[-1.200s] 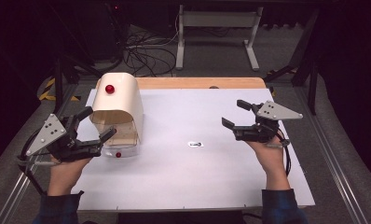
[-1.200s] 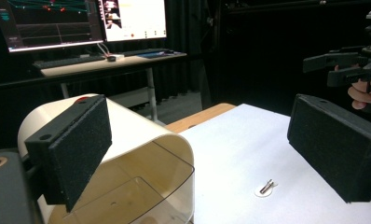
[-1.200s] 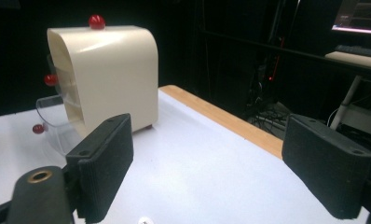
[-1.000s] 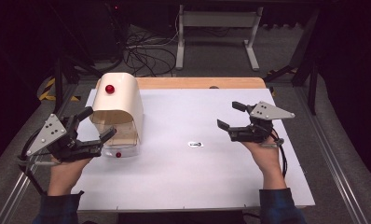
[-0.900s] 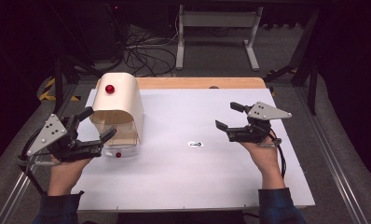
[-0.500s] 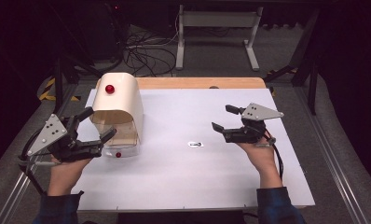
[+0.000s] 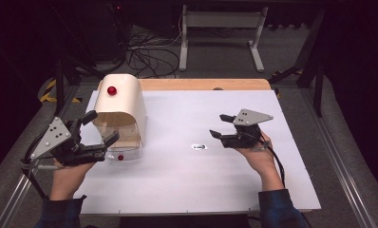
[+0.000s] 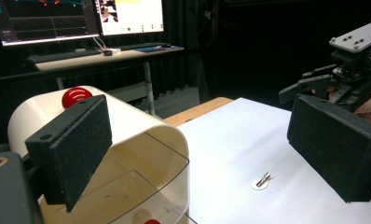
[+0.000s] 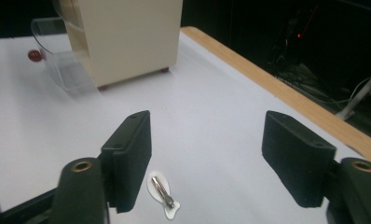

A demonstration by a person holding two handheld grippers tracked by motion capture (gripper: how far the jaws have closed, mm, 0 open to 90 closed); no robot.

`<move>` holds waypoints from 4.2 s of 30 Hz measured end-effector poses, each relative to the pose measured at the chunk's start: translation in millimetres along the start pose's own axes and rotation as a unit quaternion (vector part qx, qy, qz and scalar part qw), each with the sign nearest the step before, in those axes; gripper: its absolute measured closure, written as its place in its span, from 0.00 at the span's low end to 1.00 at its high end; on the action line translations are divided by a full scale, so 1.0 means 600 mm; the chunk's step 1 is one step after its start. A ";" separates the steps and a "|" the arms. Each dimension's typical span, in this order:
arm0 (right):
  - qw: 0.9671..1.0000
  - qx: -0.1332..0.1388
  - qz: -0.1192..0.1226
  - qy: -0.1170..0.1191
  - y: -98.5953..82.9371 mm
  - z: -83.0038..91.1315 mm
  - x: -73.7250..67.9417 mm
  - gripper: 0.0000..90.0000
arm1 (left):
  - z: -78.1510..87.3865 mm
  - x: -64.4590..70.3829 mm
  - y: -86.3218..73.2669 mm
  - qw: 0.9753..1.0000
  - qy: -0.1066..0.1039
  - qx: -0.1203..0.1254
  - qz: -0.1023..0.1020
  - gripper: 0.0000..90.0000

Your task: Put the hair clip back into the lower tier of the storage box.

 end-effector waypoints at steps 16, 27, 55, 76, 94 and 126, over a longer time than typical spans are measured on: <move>0.999 -0.036 -0.024 0.026 -0.027 -0.038 0.003 0.53 | 0.002 -0.002 -0.002 1.000 0.003 -0.001 -0.001 0.08; 0.997 -0.060 -0.029 0.040 -0.045 -0.063 0.004 0.61 | 0.006 -0.006 -0.002 1.000 0.007 0.001 0.001 0.08; 0.990 -0.118 -0.043 0.062 -0.094 -0.111 0.010 0.70 | 0.006 -0.004 -0.003 1.000 0.000 0.001 0.003 0.08; 0.986 -0.139 -0.046 0.079 -0.115 -0.137 0.004 0.74 | 0.006 -0.005 -0.004 1.000 -0.002 -0.001 0.001 0.08; 0.983 -0.137 -0.068 0.102 -0.125 -0.145 0.005 0.82 | 0.004 -0.004 -0.006 1.000 -0.004 -0.003 -0.002 0.09; 0.989 -0.096 -0.054 0.103 -0.097 -0.135 -0.013 0.92 | 0.004 -0.005 -0.006 1.000 -0.004 -0.002 0.002 0.09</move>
Point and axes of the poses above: each handheld gripper's, and its own axes: z roughly backward along the jaws, y roughly out of its top, x roughly to its right, the point moved 5 cm from there along -z, roughly forward along the jaws, and after that the axes turned 10 degrees about y, right-handed, at the moved point
